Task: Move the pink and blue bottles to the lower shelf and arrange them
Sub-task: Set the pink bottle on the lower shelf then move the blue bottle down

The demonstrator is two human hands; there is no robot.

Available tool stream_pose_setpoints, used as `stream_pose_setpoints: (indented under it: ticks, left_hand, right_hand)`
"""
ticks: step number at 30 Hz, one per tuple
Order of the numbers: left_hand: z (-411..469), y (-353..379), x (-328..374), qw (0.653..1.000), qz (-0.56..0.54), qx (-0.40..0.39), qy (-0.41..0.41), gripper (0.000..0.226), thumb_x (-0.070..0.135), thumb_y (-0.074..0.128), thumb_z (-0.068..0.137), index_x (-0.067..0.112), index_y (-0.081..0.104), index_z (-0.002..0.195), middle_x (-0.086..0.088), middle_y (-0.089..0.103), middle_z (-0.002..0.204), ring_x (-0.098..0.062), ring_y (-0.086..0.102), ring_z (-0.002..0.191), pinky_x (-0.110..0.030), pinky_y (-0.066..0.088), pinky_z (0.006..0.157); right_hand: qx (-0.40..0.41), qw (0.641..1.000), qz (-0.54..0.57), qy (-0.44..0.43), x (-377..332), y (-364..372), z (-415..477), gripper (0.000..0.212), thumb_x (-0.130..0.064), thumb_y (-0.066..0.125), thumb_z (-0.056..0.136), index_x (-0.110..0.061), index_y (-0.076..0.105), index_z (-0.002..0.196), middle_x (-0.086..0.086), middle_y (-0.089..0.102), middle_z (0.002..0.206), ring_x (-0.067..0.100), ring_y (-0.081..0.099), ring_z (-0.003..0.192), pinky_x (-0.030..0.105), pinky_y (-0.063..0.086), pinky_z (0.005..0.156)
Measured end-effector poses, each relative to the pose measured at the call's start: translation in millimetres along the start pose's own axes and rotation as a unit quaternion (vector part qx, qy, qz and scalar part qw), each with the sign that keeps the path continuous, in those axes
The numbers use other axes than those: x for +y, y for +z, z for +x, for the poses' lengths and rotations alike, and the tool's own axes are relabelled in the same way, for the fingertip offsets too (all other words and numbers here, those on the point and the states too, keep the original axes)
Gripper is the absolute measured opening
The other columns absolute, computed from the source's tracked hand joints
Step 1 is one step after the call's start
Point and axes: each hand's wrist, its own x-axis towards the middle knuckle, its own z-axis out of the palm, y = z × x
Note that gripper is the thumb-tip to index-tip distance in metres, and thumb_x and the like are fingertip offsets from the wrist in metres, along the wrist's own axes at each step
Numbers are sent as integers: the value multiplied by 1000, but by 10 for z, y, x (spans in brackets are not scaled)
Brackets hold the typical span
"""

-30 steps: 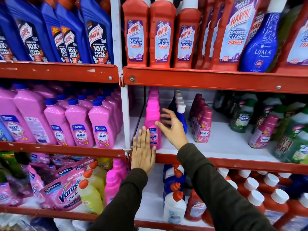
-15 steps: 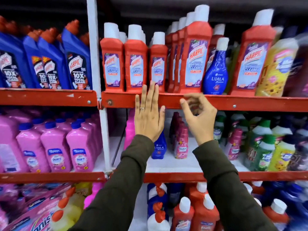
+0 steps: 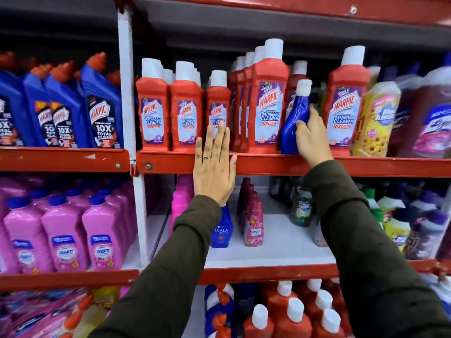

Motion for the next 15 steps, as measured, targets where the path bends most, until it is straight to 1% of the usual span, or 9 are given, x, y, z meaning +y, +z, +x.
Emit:
stream_pose_setpoints:
  ticks: [1,4,7,10,12,15]
  left_hand:
    - [-1,-2,2,1000,2,2,1,60,36,18,107,9,10,160,-5,8,170,-25,2,157,-44,-6,127]
    - [8,-3,-2,1000,6,13,3,60,36,22,107,10,12,160,-5,11,169,-24,3,157,-41,-11,126]
    - [15,0,-6,1000,19,22,4,60,35,26,107,9,13,160,-6,13,169,-23,1,155,-40,-14,126]
    - [8,7,-4,999,27,20,8,60,35,20,107,9,12,160,-6,12,169,-22,-2,155,-40,-16,125]
    - [6,6,-10,999,27,19,8,60,36,18,107,9,11,160,-5,11,169,-22,-3,155,-40,-15,126]
    - [-4,13,-9,999,27,19,12,60,35,21,107,9,9,160,-6,10,170,-22,-4,155,-40,-15,126]
  right_hand:
    - [-9,1000,8,13,6,-9,18,52,-10,40,97,-3,37,148,21,46,147,33,43,137,33,31,111]
    - [-27,998,38,36,19,-45,49,53,-15,44,96,-6,36,147,18,45,147,31,46,134,39,37,113]
    - [-32,996,75,46,3,-91,44,53,-18,48,94,-9,37,146,14,47,145,24,52,126,36,43,106]
    - [-34,993,107,45,5,-140,30,54,-23,48,91,-11,40,142,12,52,139,25,56,124,47,46,109]
    - [-21,990,135,35,-41,-192,2,45,-17,49,96,-11,42,140,6,55,132,21,58,120,43,49,107]
    - [-3,987,161,0,-138,-297,-10,41,-14,50,99,-14,44,139,2,54,129,14,58,114,30,53,96]
